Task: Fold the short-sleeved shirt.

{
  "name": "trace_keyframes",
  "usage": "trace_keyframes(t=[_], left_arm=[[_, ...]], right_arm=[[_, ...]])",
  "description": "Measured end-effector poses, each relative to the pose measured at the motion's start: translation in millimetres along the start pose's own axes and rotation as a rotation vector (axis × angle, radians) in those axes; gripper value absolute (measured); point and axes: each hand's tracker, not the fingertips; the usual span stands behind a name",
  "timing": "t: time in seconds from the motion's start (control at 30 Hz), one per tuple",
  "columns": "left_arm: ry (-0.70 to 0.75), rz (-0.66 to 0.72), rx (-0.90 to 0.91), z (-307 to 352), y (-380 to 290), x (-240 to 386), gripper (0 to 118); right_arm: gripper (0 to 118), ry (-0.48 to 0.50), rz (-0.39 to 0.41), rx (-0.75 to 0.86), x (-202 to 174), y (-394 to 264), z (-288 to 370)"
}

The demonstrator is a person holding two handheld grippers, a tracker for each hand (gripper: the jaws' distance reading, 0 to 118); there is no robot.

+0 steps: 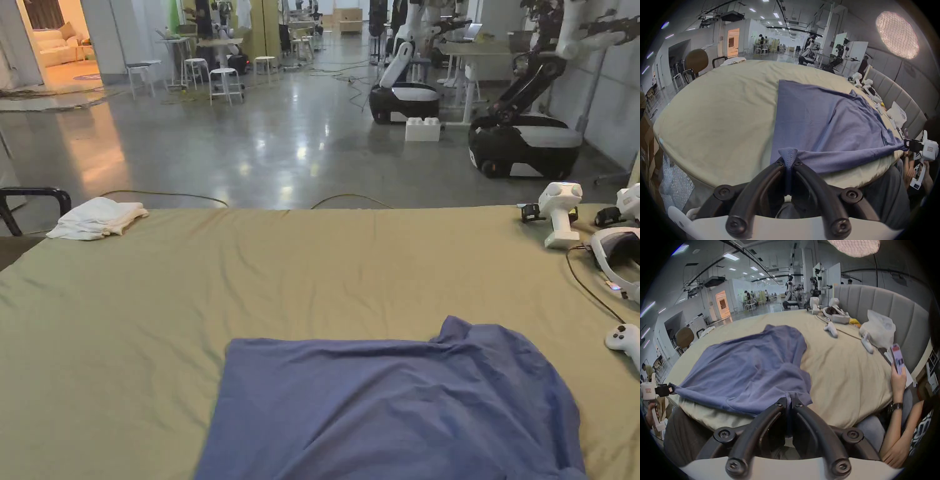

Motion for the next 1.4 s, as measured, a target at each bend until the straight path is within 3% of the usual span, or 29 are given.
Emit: trace_keyframes(t=[0.07,0.1,0.13,0.17,0.3,0.57,0.67,0.7,0.8,0.83,0.9,1.03,1.27,1.4], left_arm=[[0.016,-0.024,-0.049,-9,-1,-1,20],[0.029,-0.024,-0.071,-13,-2,-3,49],[0.025,-0.014,-0.084,-15,-3,-5,93],[0.018,0.005,-0.082,-12,-3,-8,109],[0.029,0.052,0.059,37,19,-6,111],[0.094,-0.143,0.648,190,76,66,111],[0.123,-0.140,0.737,214,82,89,110],[0.107,-0.130,0.729,220,83,94,109],[0.086,-0.190,0.753,235,81,108,101],[0.121,-0.230,0.760,238,78,115,78],[0.121,-0.254,0.773,245,73,122,0],[0.058,-0.206,0.774,252,69,121,0],[0.091,-0.190,0.745,245,71,106,0],[0.116,-0.203,0.642,214,67,89,0]], right_arm=[[19,-0.002,-0.010,-0.051,2,-4,-10],[46,-0.001,-0.012,-0.056,4,-6,-13],[81,0.012,-0.020,-0.082,6,-8,-17],[85,0.005,-0.017,-0.074,9,-9,-18],[83,-0.059,0.046,0.010,12,8,9],[83,0.050,-0.001,0.464,-41,79,132],[72,0.089,0.039,0.519,-65,91,152],[63,0.097,0.055,0.530,-72,93,157],[17,0.118,0.102,0.553,-86,94,166],[7,0.116,0.120,0.565,-91,93,169],[0,0.112,0.143,0.579,-96,92,171],[0,0.133,0.138,0.582,-100,93,175],[0,0.118,0.131,0.579,-100,95,174],[0,0.122,0.125,0.558,-97,92,167]])
